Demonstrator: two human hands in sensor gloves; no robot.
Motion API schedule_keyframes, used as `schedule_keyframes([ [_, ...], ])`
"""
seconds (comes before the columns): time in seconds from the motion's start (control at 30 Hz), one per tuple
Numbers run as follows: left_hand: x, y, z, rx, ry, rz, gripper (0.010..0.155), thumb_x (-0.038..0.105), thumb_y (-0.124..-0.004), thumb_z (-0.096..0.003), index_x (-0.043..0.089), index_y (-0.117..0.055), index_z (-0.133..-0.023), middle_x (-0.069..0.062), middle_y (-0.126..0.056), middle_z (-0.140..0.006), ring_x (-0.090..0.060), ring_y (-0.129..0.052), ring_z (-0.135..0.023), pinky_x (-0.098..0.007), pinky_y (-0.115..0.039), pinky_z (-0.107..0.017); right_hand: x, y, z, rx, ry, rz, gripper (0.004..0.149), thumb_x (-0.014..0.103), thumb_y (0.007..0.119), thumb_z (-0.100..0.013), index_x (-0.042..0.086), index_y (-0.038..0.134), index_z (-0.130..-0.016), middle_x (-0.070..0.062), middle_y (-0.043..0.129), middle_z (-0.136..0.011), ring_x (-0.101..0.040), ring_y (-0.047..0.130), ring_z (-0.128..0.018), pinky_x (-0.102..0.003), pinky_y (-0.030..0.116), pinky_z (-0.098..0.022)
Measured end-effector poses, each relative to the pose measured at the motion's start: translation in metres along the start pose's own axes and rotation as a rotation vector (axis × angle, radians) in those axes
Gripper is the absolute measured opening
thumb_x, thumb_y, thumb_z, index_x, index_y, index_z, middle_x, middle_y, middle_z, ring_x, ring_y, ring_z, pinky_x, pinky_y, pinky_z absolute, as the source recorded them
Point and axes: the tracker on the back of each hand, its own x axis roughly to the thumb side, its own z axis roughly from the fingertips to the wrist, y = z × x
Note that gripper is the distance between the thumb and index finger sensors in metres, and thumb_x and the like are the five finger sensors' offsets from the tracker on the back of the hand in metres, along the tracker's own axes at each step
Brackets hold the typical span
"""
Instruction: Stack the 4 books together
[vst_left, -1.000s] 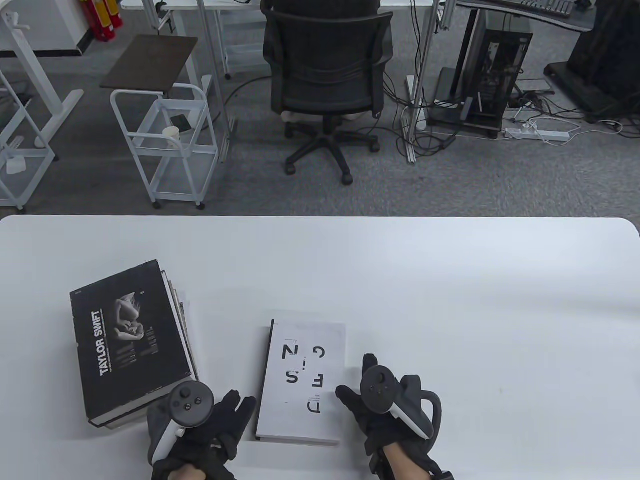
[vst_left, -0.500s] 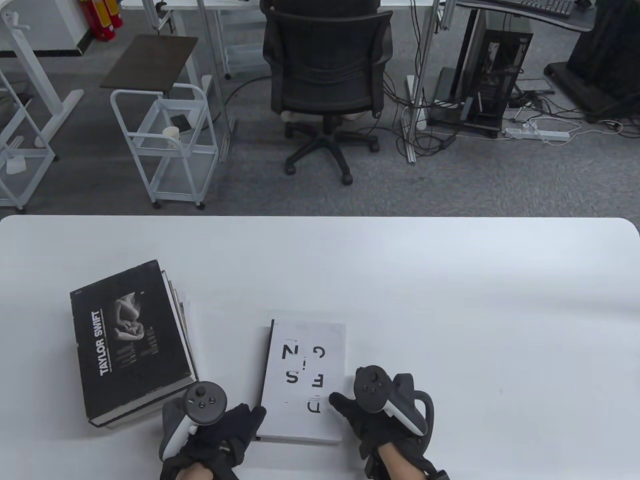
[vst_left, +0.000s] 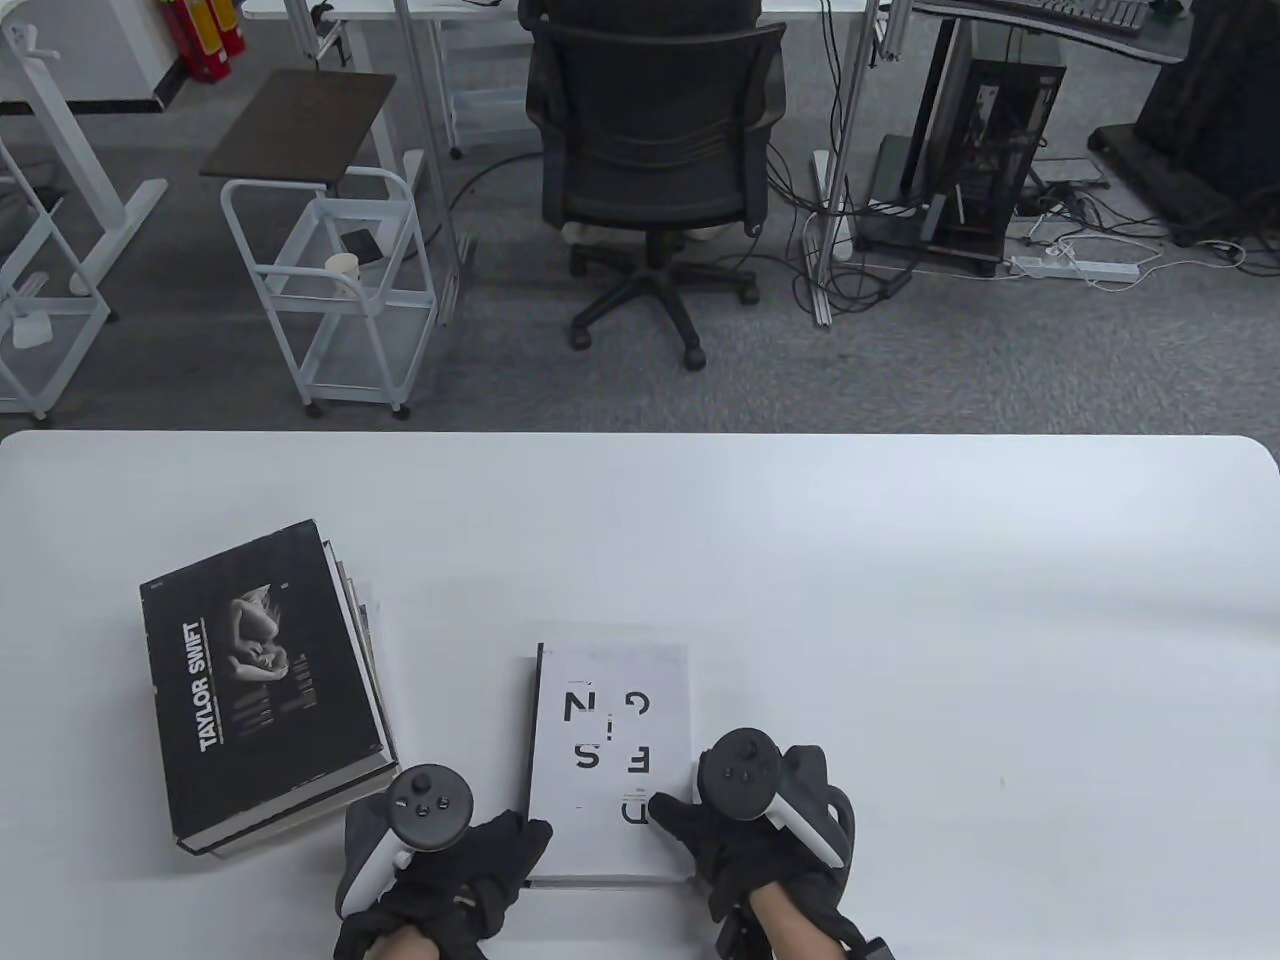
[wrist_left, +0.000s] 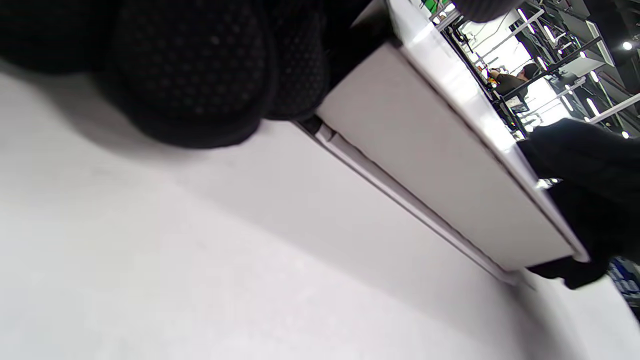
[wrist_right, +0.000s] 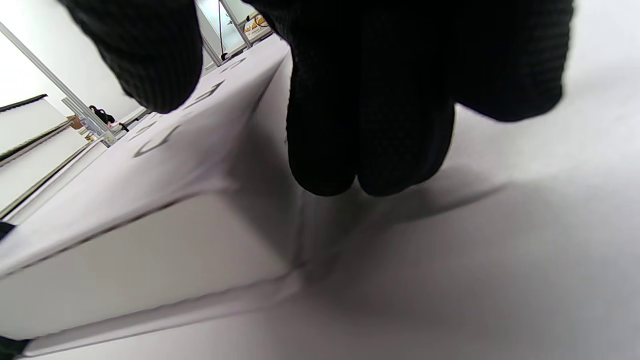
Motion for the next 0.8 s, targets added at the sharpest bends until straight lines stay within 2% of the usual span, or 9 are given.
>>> schedule_keyframes([
  [0.27,0.0027,-0.003,-0.0024,-0.014,-0.004,-0.004,0.076,0.058,-0.058,-0.0515,0.0,-0.057,-0.099,-0.014,-0.092,-0.063,-0.023,-0.102,-0.031,-0.05,-0.084,-0.027,0.0006,0.0014,-0.001,0.012,0.006,0.01,0.079,0.053,0.077,-0.058,-0.01,0.059,-0.103,-0.01,0.101,-0.064,-0.03,0.103,-0.046,-0.04,0.089,-0.034],
  [0.8,0.006,-0.0037,-0.0017,0.042,-0.063,-0.035,0.074,0.056,-0.06,-0.0506,-0.001,-0.059,-0.099,-0.017,-0.093,-0.063,-0.026,-0.104,-0.032,-0.051,-0.085,-0.028,-0.004,0.0022,-0.0033,0.033,0.001,-0.104,0.08,0.056,0.068,-0.061,-0.013,0.059,-0.101,-0.017,0.101,-0.063,-0.034,0.103,-0.043,-0.041,0.089,-0.032],
])
